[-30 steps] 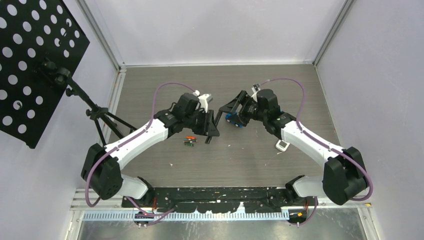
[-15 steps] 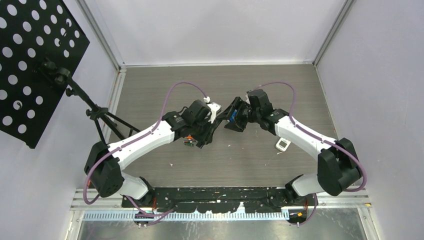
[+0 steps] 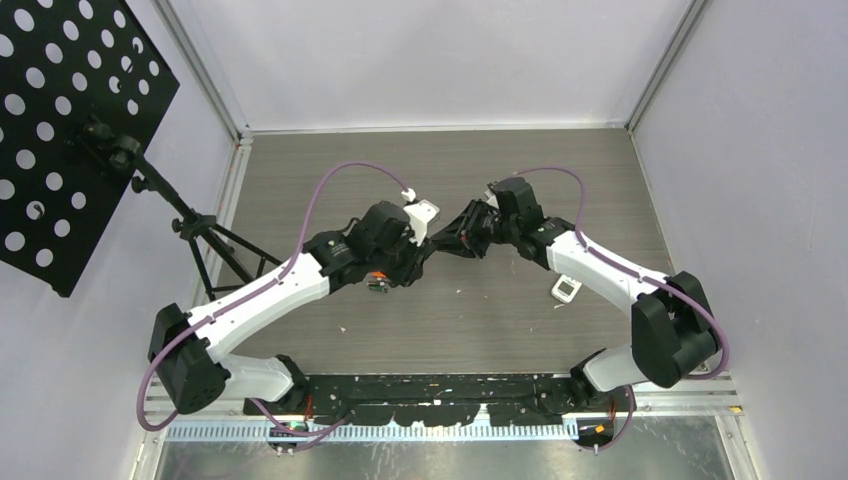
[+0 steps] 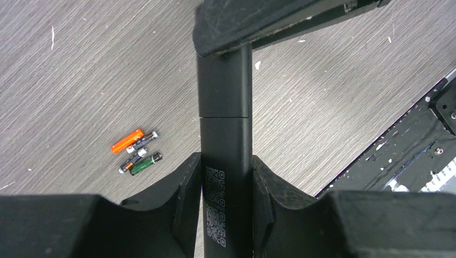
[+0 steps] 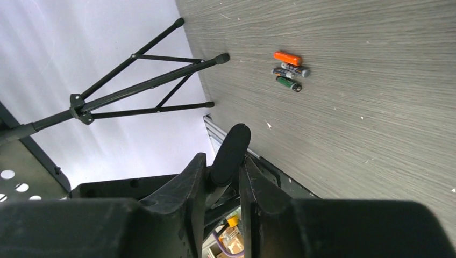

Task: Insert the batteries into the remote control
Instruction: Pick up the remote control from the center of the board, then adjust the remote control.

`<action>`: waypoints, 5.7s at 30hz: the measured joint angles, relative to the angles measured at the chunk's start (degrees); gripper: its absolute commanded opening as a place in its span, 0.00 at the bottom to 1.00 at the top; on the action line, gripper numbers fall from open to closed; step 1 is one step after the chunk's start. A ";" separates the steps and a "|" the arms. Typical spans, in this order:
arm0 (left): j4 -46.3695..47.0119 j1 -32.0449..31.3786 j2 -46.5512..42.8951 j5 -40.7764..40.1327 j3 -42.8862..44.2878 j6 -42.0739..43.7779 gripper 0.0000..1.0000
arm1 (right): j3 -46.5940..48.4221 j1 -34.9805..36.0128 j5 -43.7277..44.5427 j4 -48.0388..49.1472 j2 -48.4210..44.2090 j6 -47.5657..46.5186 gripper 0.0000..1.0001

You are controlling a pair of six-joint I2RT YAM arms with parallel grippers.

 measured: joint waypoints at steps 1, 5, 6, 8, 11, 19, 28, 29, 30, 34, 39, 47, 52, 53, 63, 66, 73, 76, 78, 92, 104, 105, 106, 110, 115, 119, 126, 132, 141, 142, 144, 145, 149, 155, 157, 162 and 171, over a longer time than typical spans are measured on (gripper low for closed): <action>0.22 -0.02 -0.26 0.33 -0.22 0.07 0.05 | 0.00 -0.02 -0.39 0.98 0.07 1.07 0.13; 2.27 0.02 -0.85 -0.26 -1.31 -0.57 0.19 | -0.33 -0.20 -0.17 3.26 0.07 5.01 0.01; 2.71 0.11 -1.03 -0.33 -1.51 -0.85 0.26 | -0.55 -0.22 -0.11 3.80 0.07 5.60 0.00; 3.63 0.24 -1.49 -0.74 -2.10 -1.75 0.46 | -1.40 -0.24 0.11 5.55 0.04 6.95 0.00; 4.87 0.28 -1.68 -0.37 -2.54 -3.72 0.76 | -2.78 -0.22 0.76 8.55 0.02 8.02 0.01; 9.20 0.13 -1.84 2.45 -2.27 -11.78 0.97 | -4.59 -0.02 2.80 18.78 -2.38 8.55 0.00; 9.53 6.10 -2.32 10.54 0.52 -21.20 0.96 | -6.86 -0.02 3.93 29.92 -4.83 7.30 0.00; 10.27 7.82 -2.51 13.57 0.42 -22.88 0.94 | -7.39 -0.02 4.00 31.61 -5.25 7.26 0.00; 11.61 9.31 -2.71 16.48 0.17 -24.59 0.92 | -7.72 -0.02 4.07 32.89 -5.55 7.21 0.01; 18.08 13.40 -3.56 26.40 -1.81 -31.69 0.80 | -8.57 -0.02 4.17 38.12 -6.82 6.97 0.00; 23.58 14.82 -4.59 34.95 -3.67 -37.29 0.60 | -10.25 -0.02 3.39 43.28 -8.00 6.69 0.00; 28.33 16.00 -6.14 42.97 -5.44 -40.19 0.23 | -12.37 -0.02 2.49 49.62 -10.14 7.63 0.01; 29.90 16.48 -6.60 47.41 -5.53 -40.09 0.00 | -12.57 0.04 1.51 51.30 -11.54 7.28 0.36; 29.81 16.59 -6.88 47.84 -5.53 -39.67 0.00 | -12.57 0.11 1.25 51.49 -11.65 7.10 0.52; 22.10 16.74 -8.09 51.56 -5.40 -26.67 0.00 | -7.45 0.09 -6.58 39.93 -11.43 -2.64 0.71; 19.04 16.74 -8.72 52.96 -5.33 -22.58 0.00 | -3.19 0.09 -11.98 35.47 -11.21 -7.37 0.66; 15.02 16.74 -10.47 54.80 -4.94 -16.46 0.00 | 2.60 0.09 -22.97 25.97 -11.19 -17.44 0.62; 13.99 16.74 -10.56 55.91 -4.63 -14.88 0.00 | 4.31 0.22 -25.70 18.16 -11.19 -24.09 0.64; 13.60 16.74 -10.56 56.52 -4.50 -14.34 0.00 | 5.38 0.35 -26.29 13.07 -11.19 -28.22 0.56; 11.98 17.03 -10.49 59.34 -4.42 -12.13 0.00 | 8.33 3.52 -29.44 7.74 -8.28 -34.77 0.35; 12.24 17.05 -10.51 62.23 -4.42 -11.89 0.00 | 8.66 4.79 -30.75 9.40 -8.20 -34.40 0.11; 12.35 17.05 -10.64 62.60 -4.42 -11.65 0.00 | 8.76 4.81 -31.01 9.68 -8.20 -34.25 0.07; 12.57 17.05 -10.88 62.71 -4.42 -11.69 0.11 | 8.81 4.81 -31.28 9.90 -8.20 -33.97 0.03; 13.40 17.05 -12.00 62.69 -4.44 -12.00 0.84 | 8.83 5.05 -31.17 11.54 -8.22 -33.46 0.00; 15.78 16.98 -14.67 59.17 -4.52 -13.53 1.00 | 8.61 5.07 -26.60 13.49 -8.50 -31.63 0.00; 19.52 16.96 -16.70 52.52 -5.27 -16.52 1.00 | 5.70 5.07 -20.26 16.24 -11.41 -29.07 0.00; 34.42 16.96 -17.73 41.64 -11.30 -28.83 1.00 | 0.74 5.07 -6.45 21.51 -19.19 -24.04 0.00; 51.01 16.96 -16.04 34.69 -16.20 -42.36 1.00 | -5.29 5.07 5.49 29.03 -24.65 -15.85 0.00; 76.94 16.44 -8.57 22.91 -22.23 -61.22 0.85 | -9.62 5.40 19.15 35.98 -24.24 -3.96 0.00; 78.34 16.28 -7.56 21.86 -22.23 -63.14 0.82 | -9.62 5.62 20.11 37.38 -23.37 -3.13 0.00; 80.41 15.85 -5.81 19.71 -22.21 -66.45 0.77 | -9.62 5.95 21.33 39.04 -21.88 -1.79 0.00; 81.07 15.58 -5.25 18.86 -22.16 -67.38 0.74 | -9.62 6.05 21.90 39.91 -20.92 -0.96 0.00; 81.55 14.38 -4.11 14.93 -21.14 -69.42 0.66 | -9.62 6.34 23.04 41.66 -18.32 0.74 0.00; 81.92 14.10 -3.89 11.30 -18.58 -68.67 0.44 | -10.16 6.43 24.61 42.88 -17.84 1.86 0.00; 82.16 14.08 -2.93 10.80 -18.16 -68.98 0.41 | -10.58 6.45 24.96 44.06 -17.86 2.14 0.01; 83.06 14.05 0.55 9.77 -18.01 -69.26 0.19 | -11.19 6.51 24.76 44.85 -16.00 2.56 0.00; 83.23 15.06 2.23 10.73 -17.99 -68.26 0.00 | -14.12 6.19 24.17 51.36 -13.51 4.59 0.59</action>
